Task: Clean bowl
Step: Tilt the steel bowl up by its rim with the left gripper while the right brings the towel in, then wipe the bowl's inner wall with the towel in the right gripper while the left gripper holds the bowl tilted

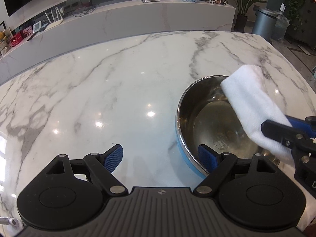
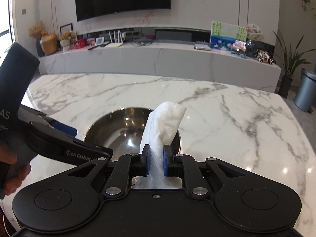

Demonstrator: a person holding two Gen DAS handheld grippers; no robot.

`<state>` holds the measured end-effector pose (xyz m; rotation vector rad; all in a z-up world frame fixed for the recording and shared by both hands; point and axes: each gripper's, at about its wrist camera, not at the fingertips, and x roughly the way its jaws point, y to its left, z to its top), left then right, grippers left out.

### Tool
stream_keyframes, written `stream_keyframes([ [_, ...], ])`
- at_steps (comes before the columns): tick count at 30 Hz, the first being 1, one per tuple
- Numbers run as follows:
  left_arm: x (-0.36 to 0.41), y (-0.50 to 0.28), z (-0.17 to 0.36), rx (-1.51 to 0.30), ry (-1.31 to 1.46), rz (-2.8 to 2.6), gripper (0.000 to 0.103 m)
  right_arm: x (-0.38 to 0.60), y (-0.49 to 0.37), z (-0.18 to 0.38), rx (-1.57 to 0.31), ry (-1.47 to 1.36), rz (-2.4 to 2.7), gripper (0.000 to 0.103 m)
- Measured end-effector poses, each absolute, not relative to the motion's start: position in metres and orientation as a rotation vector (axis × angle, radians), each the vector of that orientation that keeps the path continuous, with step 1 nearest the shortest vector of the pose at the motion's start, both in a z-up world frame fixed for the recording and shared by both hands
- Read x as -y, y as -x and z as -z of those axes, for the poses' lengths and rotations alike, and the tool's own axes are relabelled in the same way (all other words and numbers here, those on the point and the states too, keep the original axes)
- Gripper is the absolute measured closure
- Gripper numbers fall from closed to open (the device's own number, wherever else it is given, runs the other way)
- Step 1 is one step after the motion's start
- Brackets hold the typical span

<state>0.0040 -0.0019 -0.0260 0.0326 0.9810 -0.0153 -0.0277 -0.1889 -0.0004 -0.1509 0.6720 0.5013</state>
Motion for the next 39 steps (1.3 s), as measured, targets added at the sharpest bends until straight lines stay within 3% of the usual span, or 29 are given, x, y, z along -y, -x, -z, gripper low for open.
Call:
stream_keyframes([
  [7, 0.004, -0.003, 0.026, -0.972, -0.007, 0.041, 0.02, 0.19, 0.028, 0.006, -0.703, 0.163, -0.496, 0.092],
  [18, 0.008, 0.0, 0.02, -0.942, 0.029, 0.138, 0.06, 0.182, 0.025, 0.027, -0.794, 0.195, -0.511, 0.092],
  [24, 0.016, 0.001, 0.02, -0.945, -0.004, 0.18, 0.076, 0.176, 0.027, 0.034, -0.815, 0.209, -0.525, 0.092],
  [39, 0.023, 0.003, 0.024, -0.952, -0.051, 0.196, 0.081, 0.18, 0.025, 0.032, -0.847, 0.159, -0.592, 0.092],
])
